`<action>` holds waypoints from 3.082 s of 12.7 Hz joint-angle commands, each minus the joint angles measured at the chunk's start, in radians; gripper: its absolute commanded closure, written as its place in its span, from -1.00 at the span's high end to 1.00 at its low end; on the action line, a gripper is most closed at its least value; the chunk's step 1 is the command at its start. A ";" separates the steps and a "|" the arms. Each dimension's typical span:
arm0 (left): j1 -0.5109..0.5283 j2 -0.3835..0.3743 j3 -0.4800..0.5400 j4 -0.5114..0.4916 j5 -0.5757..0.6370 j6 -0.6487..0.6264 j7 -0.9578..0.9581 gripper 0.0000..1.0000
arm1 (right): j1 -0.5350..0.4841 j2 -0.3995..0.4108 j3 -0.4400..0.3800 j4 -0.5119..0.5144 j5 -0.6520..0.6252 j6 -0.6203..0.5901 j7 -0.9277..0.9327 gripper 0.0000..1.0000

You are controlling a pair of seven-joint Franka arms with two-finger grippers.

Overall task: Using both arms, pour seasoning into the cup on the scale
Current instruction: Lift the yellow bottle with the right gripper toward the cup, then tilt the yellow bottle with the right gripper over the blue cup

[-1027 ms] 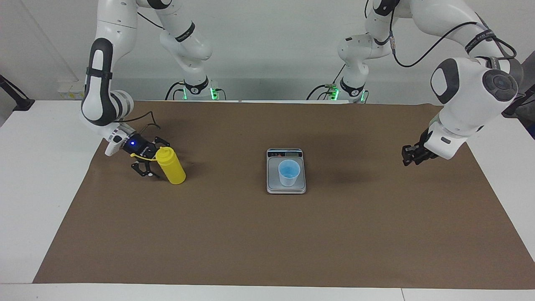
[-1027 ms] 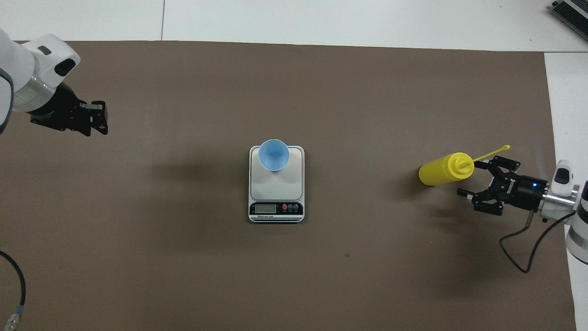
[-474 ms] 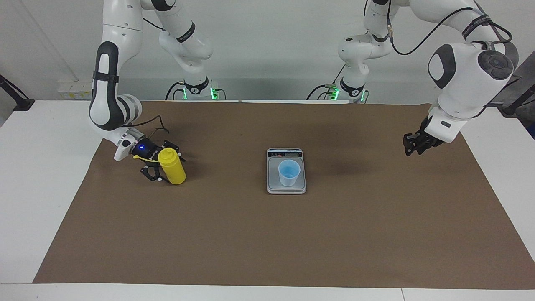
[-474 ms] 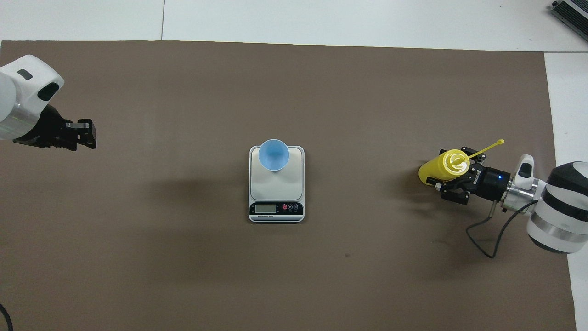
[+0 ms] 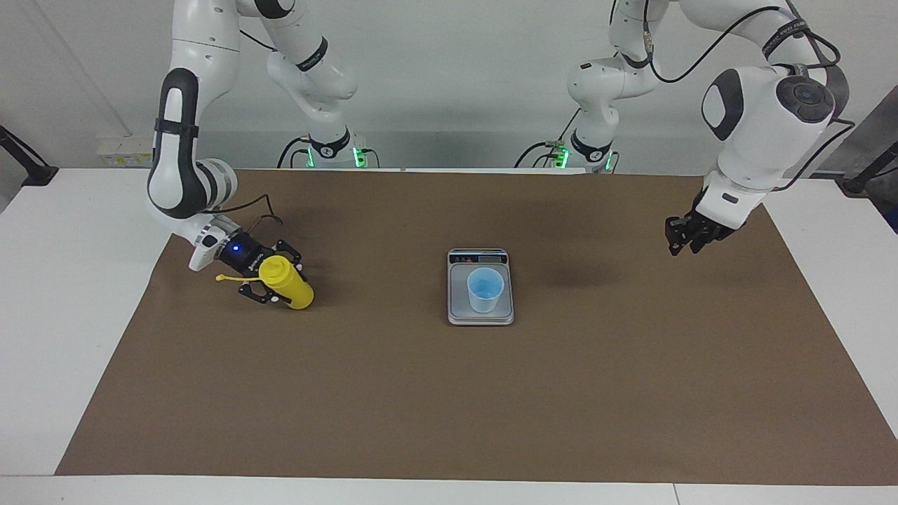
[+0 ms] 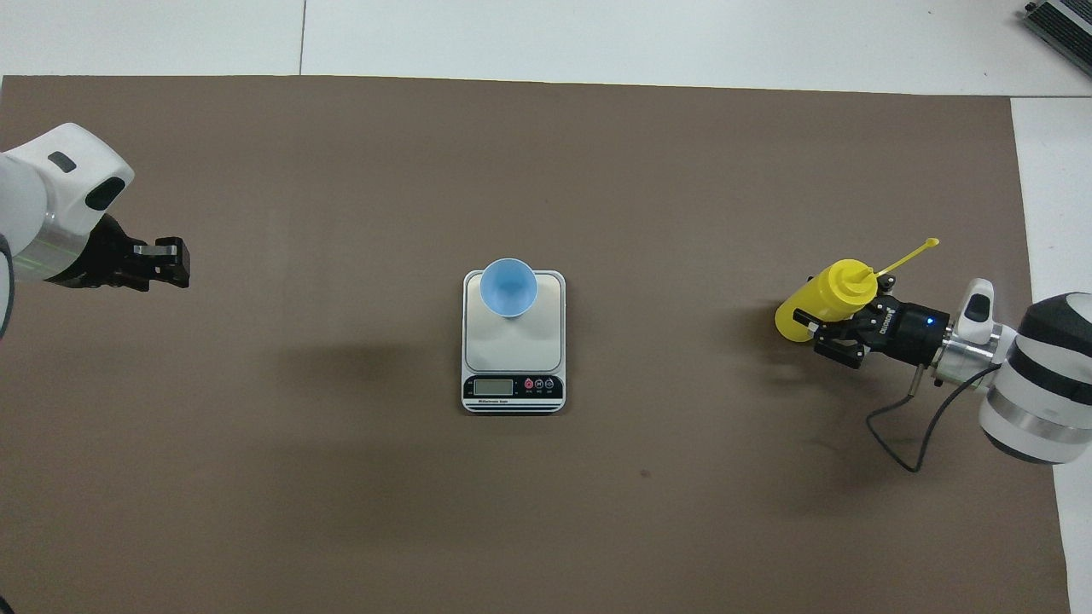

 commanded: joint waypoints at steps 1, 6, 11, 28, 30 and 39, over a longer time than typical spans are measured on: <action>-0.009 -0.031 0.006 0.010 0.009 -0.006 -0.002 -0.11 | 0.066 -0.029 0.003 0.060 -0.011 0.053 0.151 -1.00; -0.009 -0.105 -0.003 0.058 0.009 -0.122 0.001 0.01 | 0.271 -0.061 0.003 0.185 -0.229 0.239 0.490 -1.00; -0.018 -0.114 -0.007 0.058 -0.011 -0.106 -0.004 0.25 | 0.448 -0.035 0.005 0.313 -0.639 0.316 0.836 -1.00; -0.253 -0.116 0.253 0.024 -0.017 -0.100 -0.006 0.22 | 0.776 0.069 0.009 0.475 -1.917 0.147 1.478 -1.00; -0.253 -0.079 0.252 0.043 -0.017 -0.092 -0.006 0.16 | 0.810 0.113 0.008 0.541 -2.003 0.061 1.510 -1.00; -0.262 -0.002 0.255 0.256 -0.014 -0.228 -0.006 0.61 | 0.897 0.189 0.011 0.670 -2.275 -0.111 1.714 -1.00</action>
